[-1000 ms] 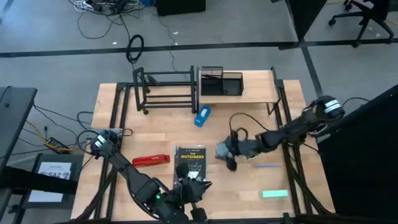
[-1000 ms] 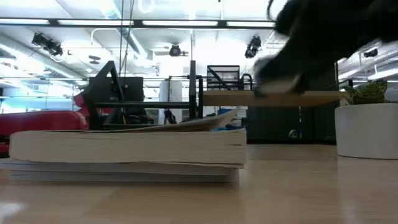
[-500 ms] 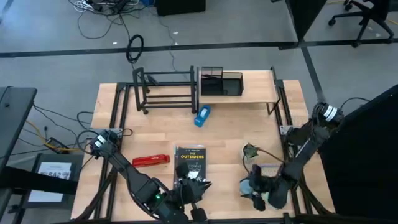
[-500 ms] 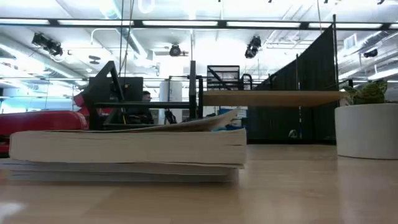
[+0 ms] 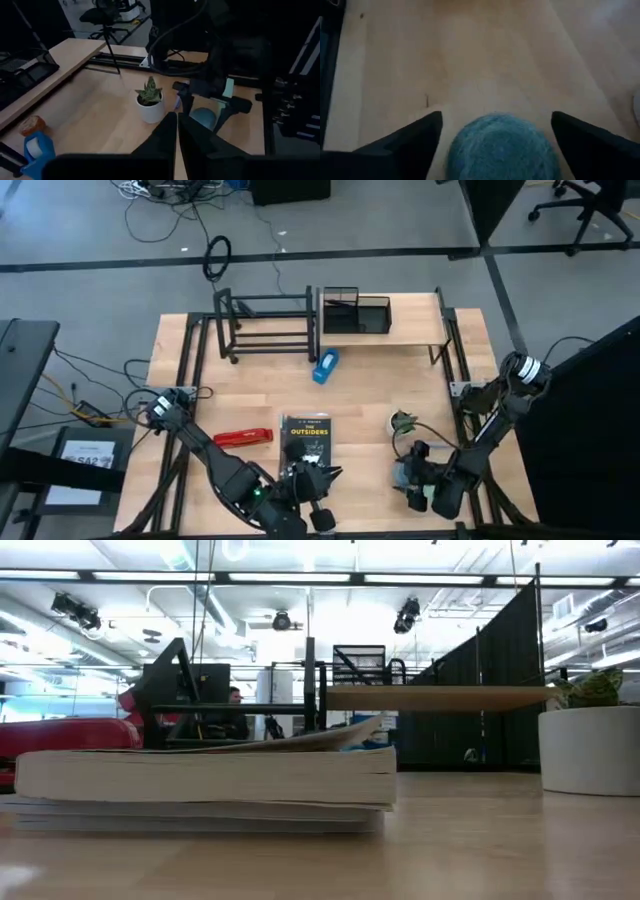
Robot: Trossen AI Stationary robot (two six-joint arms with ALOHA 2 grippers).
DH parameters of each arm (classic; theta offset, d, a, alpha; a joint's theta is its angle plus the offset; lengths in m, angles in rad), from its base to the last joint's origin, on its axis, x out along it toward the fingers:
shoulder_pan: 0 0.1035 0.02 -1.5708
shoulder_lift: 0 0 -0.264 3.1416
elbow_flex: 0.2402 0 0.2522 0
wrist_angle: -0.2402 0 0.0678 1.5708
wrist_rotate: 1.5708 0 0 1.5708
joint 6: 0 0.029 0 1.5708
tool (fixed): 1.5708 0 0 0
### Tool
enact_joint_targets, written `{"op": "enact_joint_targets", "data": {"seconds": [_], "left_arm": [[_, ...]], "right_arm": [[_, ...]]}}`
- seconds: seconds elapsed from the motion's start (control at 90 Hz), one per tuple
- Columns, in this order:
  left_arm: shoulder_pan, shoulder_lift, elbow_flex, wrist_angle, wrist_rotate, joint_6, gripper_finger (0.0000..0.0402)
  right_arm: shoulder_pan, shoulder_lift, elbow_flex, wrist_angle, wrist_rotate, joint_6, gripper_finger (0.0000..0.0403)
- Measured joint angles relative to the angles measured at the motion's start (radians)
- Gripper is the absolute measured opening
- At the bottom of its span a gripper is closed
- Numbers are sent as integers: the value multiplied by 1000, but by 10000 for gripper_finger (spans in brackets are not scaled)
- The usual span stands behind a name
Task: Stock shelves
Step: Remove the blue scented candle from under the shelf, then remove the blue tape dispenser from under the shelf
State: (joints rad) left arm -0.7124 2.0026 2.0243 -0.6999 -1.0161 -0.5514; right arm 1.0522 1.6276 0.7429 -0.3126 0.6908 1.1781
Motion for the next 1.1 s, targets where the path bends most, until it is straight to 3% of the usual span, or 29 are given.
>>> {"op": "enact_joint_targets", "data": {"seconds": [0.267, 0.444, 0.633, 0.733, 0.867, 1.011, 1.1], "left_arm": [[0, 0, 0, 0, 0, 0, 0], [12, 0, -11, 7, 0, -15, 0], [59, 0, -164, -115, 37, -252, 13], [94, 1, -286, -197, 67, -416, 47], [160, 2, -391, -275, 42, -538, 123], [277, 1, -484, -245, 80, -579, 214], [340, 1, -555, -143, 106, -579, 262]], "right_arm": [[0, -69, 114, -122, 38, -21, 378], [0, -101, 281, -144, 204, -231, 374], [-1, -100, 347, 1, 372, -469, 374], [-3, -92, 347, 66, 423, -522, 373], [-8, -66, 346, 89, 434, -524, 373], [-11, -29, 346, 112, 432, -524, 373], [-15, -12, 346, 127, 432, -511, 373]]}}
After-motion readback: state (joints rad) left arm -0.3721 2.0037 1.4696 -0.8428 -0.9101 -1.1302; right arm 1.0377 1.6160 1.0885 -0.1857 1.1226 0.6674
